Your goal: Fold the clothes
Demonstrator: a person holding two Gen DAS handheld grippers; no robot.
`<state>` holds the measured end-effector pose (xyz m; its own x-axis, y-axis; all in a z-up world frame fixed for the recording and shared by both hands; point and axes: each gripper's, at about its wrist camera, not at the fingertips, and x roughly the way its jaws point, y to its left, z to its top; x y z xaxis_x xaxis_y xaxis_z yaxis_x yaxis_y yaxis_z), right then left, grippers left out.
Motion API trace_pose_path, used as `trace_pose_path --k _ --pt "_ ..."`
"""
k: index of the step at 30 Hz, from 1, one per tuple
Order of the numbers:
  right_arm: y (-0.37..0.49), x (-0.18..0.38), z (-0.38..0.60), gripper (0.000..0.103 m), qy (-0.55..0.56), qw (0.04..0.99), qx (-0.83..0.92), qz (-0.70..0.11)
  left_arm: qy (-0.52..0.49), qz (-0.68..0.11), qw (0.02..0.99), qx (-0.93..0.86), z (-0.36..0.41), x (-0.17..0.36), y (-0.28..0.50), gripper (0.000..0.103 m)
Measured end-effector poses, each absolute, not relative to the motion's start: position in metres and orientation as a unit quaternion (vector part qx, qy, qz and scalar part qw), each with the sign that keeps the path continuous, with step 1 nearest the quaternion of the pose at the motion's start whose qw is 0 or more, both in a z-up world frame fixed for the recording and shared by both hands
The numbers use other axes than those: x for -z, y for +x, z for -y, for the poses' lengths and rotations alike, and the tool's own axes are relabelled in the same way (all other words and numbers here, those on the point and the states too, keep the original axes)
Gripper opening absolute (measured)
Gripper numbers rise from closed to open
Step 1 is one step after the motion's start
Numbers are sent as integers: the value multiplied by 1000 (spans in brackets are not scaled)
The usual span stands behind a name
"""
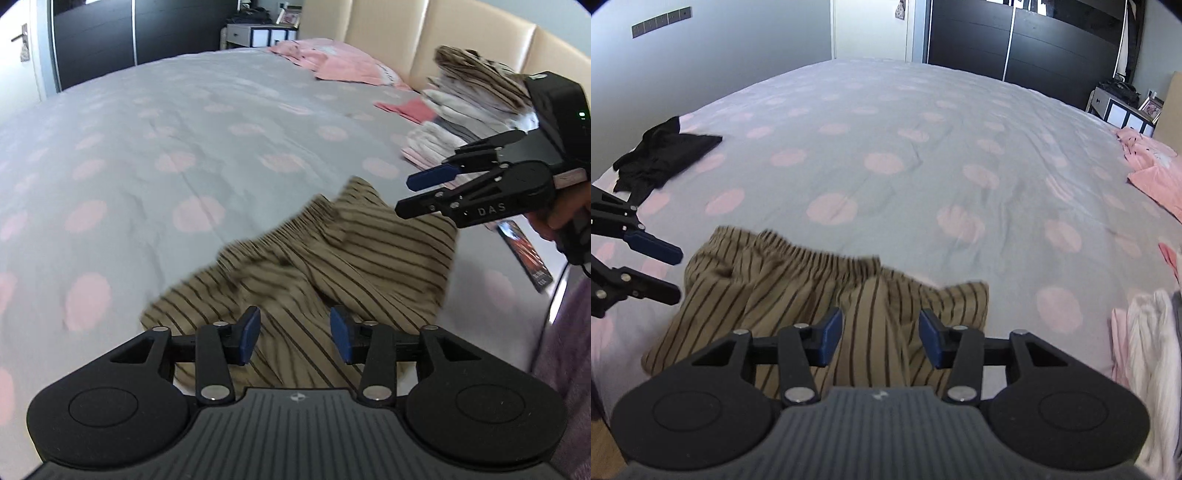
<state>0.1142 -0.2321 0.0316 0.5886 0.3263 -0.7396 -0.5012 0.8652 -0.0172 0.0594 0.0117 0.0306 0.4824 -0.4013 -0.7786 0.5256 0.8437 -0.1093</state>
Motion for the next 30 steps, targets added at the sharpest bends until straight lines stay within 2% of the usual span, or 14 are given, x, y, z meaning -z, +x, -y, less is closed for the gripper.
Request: trace_pose_path --k 1,3,5,6,7,8,11,17,21,26,27,28,29,30 --pt "109 -28 237 56 -109 884 -231 -391 72 -434 856 273 -11 -29 52 46" --pt "97 -20 248 59 -93 884 -223 -399 65 -443 850 278 -13 -22 39 49" --pt "95 -9 263 51 -53 883 -216 -414 55 -460 843 273 -14 -8 32 48" --pt "96 -3 270 23 -34 881 -214 -420 50 -471 839 269 -15 0 30 42" --pt "96 4 277 14 -18 878 -213 -429 55 -478 834 270 -13 7 31 33" --pt "98 9 281 14 -9 877 -209 -433 60 -486 829 270 -12 14 32 15" --pt "100 23 288 14 0 879 -200 -433 94 -497 821 266 -8 32 37 8" --pt "105 48 269 13 -79 877 -181 -437 97 -520 809 257 -13 43 46 7" --pt "108 49 275 10 -79 883 -166 -433 115 -524 808 245 -20 40 40 5" --pt "106 31 298 22 -39 891 -137 -432 118 -524 815 218 -36 33 29 5" --pt "102 26 300 30 -39 893 -143 -426 113 -520 818 218 -40 29 24 5" --pt "96 22 301 33 -39 894 -150 -419 108 -516 821 219 -44 25 20 6" --pt "90 17 303 33 -38 896 -157 -413 101 -511 824 224 -47 20 16 10" --pt "85 13 305 34 -35 897 -162 -409 96 -504 828 227 -48 16 12 19"
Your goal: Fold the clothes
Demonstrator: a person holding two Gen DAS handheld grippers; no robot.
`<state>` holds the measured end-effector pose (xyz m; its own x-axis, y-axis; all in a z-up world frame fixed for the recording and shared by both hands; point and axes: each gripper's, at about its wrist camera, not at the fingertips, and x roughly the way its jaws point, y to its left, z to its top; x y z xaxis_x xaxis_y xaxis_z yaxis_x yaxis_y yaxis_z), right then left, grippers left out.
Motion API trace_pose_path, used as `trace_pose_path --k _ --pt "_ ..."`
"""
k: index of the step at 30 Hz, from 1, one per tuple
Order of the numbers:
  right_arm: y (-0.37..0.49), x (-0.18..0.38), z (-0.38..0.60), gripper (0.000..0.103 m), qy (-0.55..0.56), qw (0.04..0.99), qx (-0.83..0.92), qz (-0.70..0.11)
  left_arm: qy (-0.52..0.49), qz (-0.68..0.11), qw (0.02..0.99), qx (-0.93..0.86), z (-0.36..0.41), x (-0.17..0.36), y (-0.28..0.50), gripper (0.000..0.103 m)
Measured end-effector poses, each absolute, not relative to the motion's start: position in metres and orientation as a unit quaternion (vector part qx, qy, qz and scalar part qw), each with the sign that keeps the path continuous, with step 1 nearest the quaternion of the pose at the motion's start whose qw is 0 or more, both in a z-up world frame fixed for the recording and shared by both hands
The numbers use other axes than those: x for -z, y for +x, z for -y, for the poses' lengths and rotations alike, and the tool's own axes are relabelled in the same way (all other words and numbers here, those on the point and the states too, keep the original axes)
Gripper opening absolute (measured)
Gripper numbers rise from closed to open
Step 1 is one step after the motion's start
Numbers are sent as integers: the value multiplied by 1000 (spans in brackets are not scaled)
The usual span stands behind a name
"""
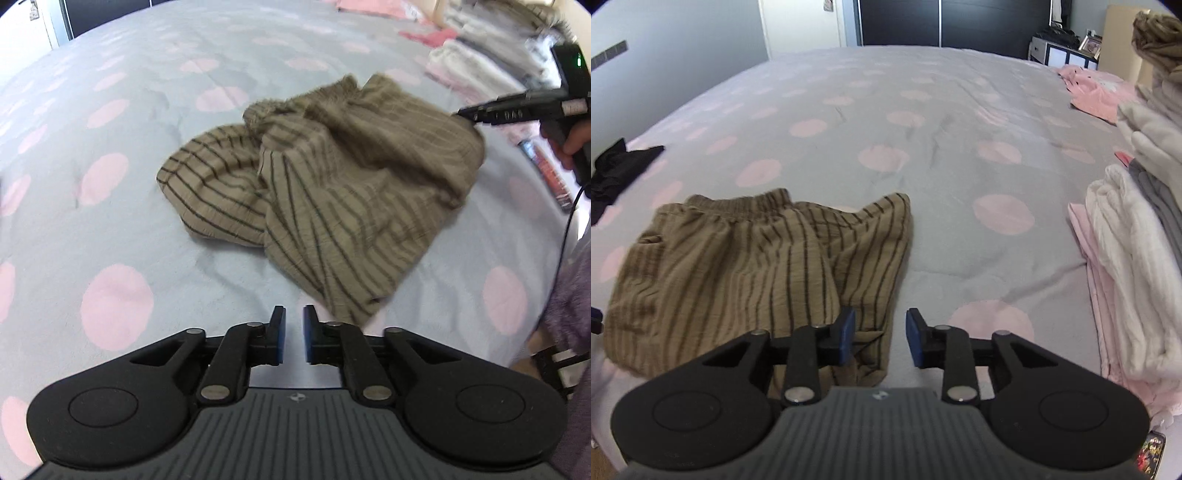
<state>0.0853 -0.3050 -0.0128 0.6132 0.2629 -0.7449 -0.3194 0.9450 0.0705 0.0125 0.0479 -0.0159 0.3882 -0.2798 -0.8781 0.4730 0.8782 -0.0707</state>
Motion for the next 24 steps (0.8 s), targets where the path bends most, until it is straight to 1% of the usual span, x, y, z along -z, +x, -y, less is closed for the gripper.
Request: trace_pose_path --k 1,2,3,6,8,11,13,14,15,16,17,18,20,23,24 --pt "79 9 308 36 -32 899 -166 -405 90 -497 831 231 -48 12 9 24" --pt "74 5 310 37 -34 901 -167 -399 85 -490 835 236 -47 10 5 34" --pt "70 2 313 39 -36 904 -166 -393 83 -485 836 242 -44 9 1 40" --pt "57 -3 319 41 -45 900 -188 -392 85 -483 835 249 -31 11 -4 41" --pt "51 1 314 42 -74 885 -217 -404 82 -488 832 251 -23 16 -3 41" --pt "44 15 303 47 -122 870 -237 -415 81 -497 826 253 -14 26 0 41" --pt "46 25 297 47 -139 865 -246 -415 89 -497 826 251 -9 32 3 41" --pt "46 29 294 46 -145 863 -252 -412 94 -498 825 252 -6 34 4 40" --pt "47 32 291 37 -151 859 -261 -413 98 -498 824 253 -4 36 5 30" --pt "49 34 287 13 -163 856 -259 -416 104 -496 824 253 -3 38 5 22" --pt "50 35 283 13 -175 853 -256 -420 111 -493 825 252 -4 37 5 12" --pt "51 34 282 12 -177 851 -257 -422 117 -490 827 251 -4 37 6 6" --pt "52 24 285 11 -171 856 -253 -418 117 -476 833 257 -8 25 4 3" --pt "54 7 296 10 -134 867 -249 -410 119 -458 843 257 -16 5 -1 2" --pt "55 6 298 10 -128 866 -243 -417 117 -465 839 255 -18 7 0 2"
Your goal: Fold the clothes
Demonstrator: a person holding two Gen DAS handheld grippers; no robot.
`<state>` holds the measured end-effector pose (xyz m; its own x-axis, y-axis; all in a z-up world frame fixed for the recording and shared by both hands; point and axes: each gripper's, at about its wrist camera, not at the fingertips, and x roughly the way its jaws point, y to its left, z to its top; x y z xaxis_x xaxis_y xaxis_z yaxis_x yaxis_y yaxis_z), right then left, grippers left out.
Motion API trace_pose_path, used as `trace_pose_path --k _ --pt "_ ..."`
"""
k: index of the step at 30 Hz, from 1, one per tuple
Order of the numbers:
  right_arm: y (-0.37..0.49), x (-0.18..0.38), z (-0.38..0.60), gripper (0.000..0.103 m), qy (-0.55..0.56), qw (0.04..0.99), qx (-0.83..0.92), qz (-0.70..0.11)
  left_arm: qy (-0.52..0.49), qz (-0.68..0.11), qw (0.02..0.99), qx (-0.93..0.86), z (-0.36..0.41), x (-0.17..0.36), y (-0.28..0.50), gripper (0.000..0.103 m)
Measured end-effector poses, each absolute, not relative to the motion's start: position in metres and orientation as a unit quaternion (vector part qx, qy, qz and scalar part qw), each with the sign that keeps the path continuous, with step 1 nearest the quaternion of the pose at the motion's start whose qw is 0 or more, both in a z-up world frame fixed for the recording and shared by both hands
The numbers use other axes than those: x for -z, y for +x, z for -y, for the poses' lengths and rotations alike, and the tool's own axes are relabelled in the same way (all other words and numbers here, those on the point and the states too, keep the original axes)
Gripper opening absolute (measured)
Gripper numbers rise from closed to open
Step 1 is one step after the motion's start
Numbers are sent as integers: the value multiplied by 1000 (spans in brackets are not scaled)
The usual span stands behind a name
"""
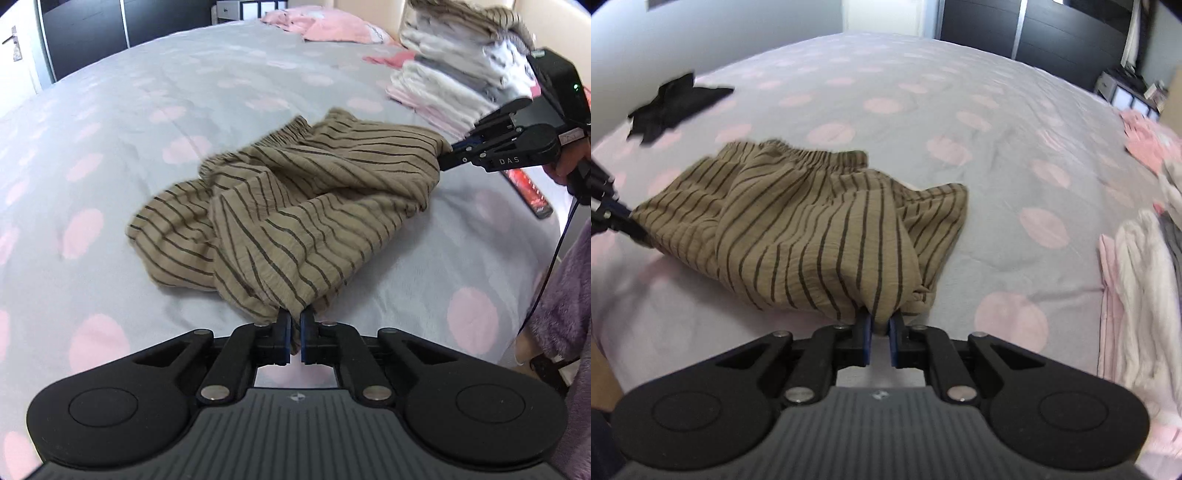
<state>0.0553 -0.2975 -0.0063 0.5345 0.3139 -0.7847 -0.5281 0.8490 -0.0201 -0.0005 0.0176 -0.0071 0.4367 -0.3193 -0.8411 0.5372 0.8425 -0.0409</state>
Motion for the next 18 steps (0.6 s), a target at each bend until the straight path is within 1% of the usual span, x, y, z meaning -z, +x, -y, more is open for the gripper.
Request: trace_pose_path --k 3,6,9,11,14,16,17,18 --pt "61 26 297 10 -146 850 -222 -455 113 -489 828 249 -21 14 0 2" --pt "63 43 296 10 -151 839 -216 -476 141 -515 808 250 -12 34 3 2" --pt "65 42 305 10 -141 846 -184 -480 147 -520 805 245 -13 37 3 2" --pt "63 40 313 10 -162 852 -146 -475 152 -523 804 240 -15 34 1 2" --pt "57 30 325 12 -141 865 -134 -462 146 -532 801 232 -19 26 -1 5" --pt "49 19 320 13 -145 877 -141 -435 146 -531 803 227 -22 18 -4 9" --pt "47 13 315 15 -148 883 -147 -420 139 -527 807 227 -26 13 -4 16" --pt "45 6 311 23 -150 889 -155 -404 133 -522 811 227 -29 8 -3 24"
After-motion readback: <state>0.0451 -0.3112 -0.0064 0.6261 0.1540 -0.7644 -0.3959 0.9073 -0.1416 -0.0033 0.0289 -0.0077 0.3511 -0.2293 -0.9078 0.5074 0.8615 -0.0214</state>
